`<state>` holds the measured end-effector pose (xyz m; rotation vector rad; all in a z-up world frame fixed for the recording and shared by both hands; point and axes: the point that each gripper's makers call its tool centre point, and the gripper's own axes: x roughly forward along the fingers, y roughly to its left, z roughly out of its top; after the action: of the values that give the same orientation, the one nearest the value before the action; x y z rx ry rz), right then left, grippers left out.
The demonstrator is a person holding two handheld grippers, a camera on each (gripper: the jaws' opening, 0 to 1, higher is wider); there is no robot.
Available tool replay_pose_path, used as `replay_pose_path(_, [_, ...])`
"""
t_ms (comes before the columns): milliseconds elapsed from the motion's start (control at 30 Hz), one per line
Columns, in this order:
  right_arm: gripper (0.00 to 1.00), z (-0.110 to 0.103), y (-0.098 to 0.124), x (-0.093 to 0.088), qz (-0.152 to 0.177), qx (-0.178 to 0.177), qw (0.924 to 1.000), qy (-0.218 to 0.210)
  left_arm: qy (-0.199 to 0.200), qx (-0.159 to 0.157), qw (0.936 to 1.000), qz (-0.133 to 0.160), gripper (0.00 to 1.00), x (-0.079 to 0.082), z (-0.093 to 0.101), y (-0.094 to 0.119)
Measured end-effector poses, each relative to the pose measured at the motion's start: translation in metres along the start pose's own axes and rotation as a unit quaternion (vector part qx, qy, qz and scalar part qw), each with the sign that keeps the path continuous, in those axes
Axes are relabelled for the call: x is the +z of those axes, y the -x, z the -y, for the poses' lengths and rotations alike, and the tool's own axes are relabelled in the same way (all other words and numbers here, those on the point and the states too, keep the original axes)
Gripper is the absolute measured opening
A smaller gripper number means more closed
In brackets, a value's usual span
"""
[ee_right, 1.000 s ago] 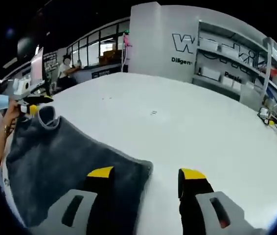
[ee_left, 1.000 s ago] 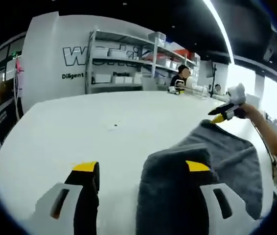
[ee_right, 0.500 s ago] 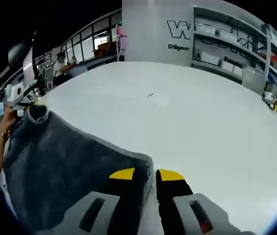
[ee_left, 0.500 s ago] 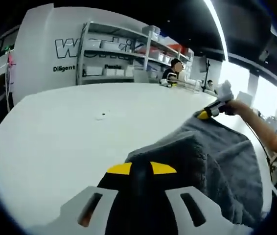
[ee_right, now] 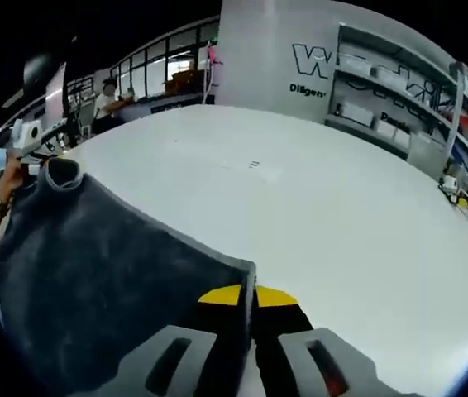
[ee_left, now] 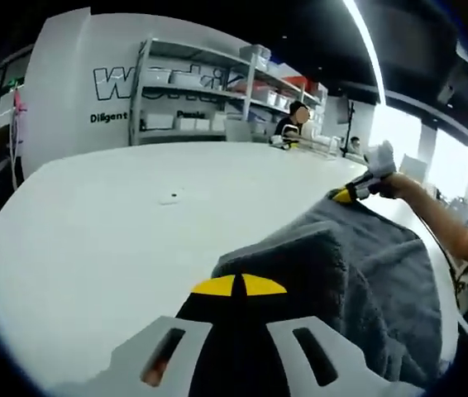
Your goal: Open the folded towel by lifting each exposed corner and separating the folded layers until the towel lies flat within the target outline without major curled edges
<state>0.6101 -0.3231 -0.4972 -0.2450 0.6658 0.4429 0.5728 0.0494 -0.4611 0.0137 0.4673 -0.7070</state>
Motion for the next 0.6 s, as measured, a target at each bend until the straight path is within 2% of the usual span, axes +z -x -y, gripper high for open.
replay_pose_path(133, [0.0, 0.011, 0.007, -0.005, -0.003, -0.013, 0.9999, 0.003, -0.021, 0.035, 0.9991, -0.008, 0.0, -0.001, -0.01, 0.005])
replay_pose_path(300, [0.0, 0.016, 0.013, -0.008, 0.0, -0.016, 0.9999, -0.001, -0.01, 0.016, 0.9998, 0.002, 0.0, 0.003, -0.005, 0.006])
replay_pose_path(400, [0.0, 0.013, 0.014, -0.008, 0.001, -0.013, 0.9999, 0.0, -0.018, 0.027, 0.9994, 0.013, 0.01, 0.007, -0.008, 0.005])
replay_pose_path(433, [0.0, 0.013, 0.014, -0.008, 0.0, -0.013, 0.9999, 0.001, -0.022, 0.038, 0.9988, 0.019, 0.05, 0.01, -0.014, 0.004])
replay_pose_path(467, [0.0, 0.012, 0.014, -0.007, 0.0, -0.013, 0.9999, 0.001, -0.019, 0.041, 0.9989, 0.016, 0.13, 0.009, -0.016, 0.002])
replay_pose_path(533, [0.0, 0.012, 0.014, -0.007, 0.0, -0.011, 0.9999, 0.0, -0.005, 0.037, 0.9993, -0.005, 0.27, 0.001, -0.018, -0.002])
replay_pose_path(600, [0.0, 0.012, 0.013, -0.008, -0.001, -0.01, 0.9999, 0.0, -0.001, 0.032, 0.9994, -0.011, 0.27, -0.005, -0.019, -0.004])
